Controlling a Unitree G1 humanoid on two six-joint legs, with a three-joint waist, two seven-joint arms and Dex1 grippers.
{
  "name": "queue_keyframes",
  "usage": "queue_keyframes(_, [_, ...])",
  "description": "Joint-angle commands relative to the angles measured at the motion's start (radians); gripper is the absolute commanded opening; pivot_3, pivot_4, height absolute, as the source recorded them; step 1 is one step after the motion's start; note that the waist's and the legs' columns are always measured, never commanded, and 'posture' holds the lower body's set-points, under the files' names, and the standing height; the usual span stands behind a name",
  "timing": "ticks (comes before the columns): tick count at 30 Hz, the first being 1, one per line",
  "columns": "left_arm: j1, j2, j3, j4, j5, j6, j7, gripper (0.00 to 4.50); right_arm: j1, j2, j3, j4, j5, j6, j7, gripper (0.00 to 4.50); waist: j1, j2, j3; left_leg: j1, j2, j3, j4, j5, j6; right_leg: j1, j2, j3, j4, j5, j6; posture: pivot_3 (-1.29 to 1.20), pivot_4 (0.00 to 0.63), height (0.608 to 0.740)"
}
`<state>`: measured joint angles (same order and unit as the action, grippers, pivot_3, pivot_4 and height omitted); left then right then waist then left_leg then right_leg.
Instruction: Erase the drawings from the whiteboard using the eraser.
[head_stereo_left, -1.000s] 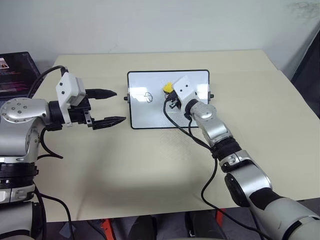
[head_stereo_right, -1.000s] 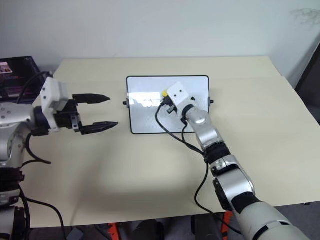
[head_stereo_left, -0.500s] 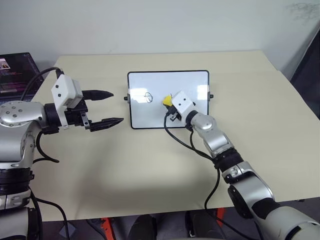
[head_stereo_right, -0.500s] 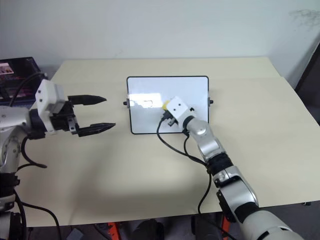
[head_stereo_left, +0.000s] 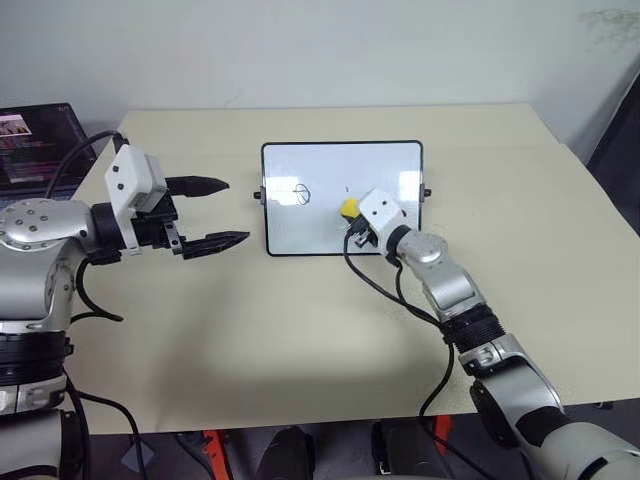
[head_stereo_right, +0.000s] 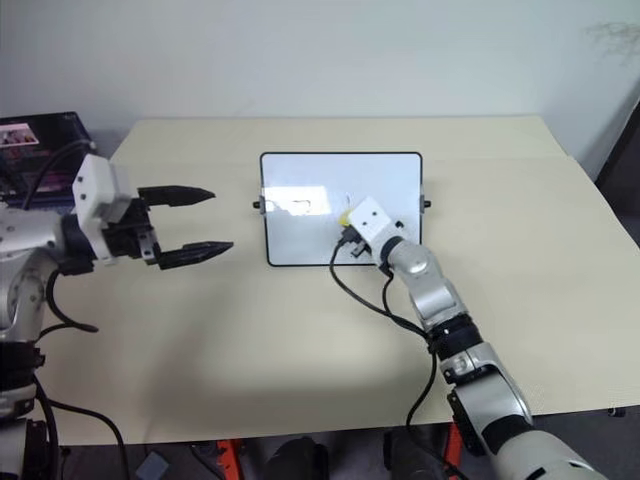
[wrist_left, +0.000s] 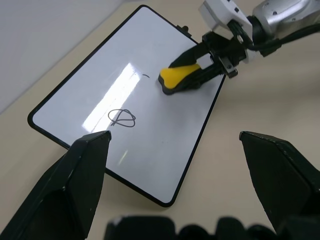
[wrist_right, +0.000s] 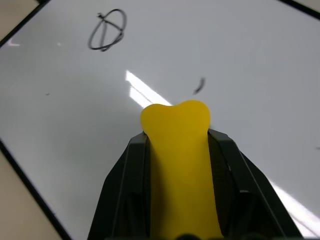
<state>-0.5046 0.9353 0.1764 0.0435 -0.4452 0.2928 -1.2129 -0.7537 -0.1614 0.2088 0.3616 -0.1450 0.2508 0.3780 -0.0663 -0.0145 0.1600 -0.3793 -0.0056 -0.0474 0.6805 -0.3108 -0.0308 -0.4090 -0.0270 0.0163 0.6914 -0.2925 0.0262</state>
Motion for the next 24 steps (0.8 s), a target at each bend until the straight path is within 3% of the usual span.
queue_keyframes(1, [-0.027,-0.002,0.0,-0.003,0.002,-0.023,-0.007,4.5,-0.041,-0.006,-0.038,-0.116,0.028,0.042,0.007,1.24,0.004,0.0,0.0,0.0,0.0,0.0,0.0,0.0,0.0,0.0,0.0,0.0,0.0,0.0,0.0,0.0,0.15,0.74])
queue_keyframes(7, [-0.048,-0.008,-0.015,0.021,0.008,-0.034,-0.012,4.5,-0.11,0.026,-0.054,-0.04,0.031,0.018,-0.039,1.24,0.0,0.0,0.0,-0.001,0.0,0.0,-0.001,0.0,0.0,-0.001,0.0,0.0,-0.001,0.0,0.0,0.0,0.15,0.74])
queue_keyframes(17, [-0.032,0.004,0.002,-0.002,0.001,-0.027,-0.011,4.5,-0.245,0.095,-0.039,0.342,0.009,-0.186,-0.121,1.24,-0.005,0.0,0.0,-0.001,0.0,0.001,-0.001,0.001,-0.001,-0.001,0.0,0.0,-0.001,0.0,0.0,0.0,0.15,0.74])
queue_keyframes(24, [0.013,0.021,0.037,-0.046,-0.012,-0.008,0.001,4.5,-0.237,0.095,-0.039,0.451,0.009,-0.236,-0.109,1.24,-0.017,0.0,0.0,0.0,0.0,0.001,-0.001,0.001,-0.001,-0.001,0.0,0.001,0.001,0.0,0.0,0.0,0.15,0.74])
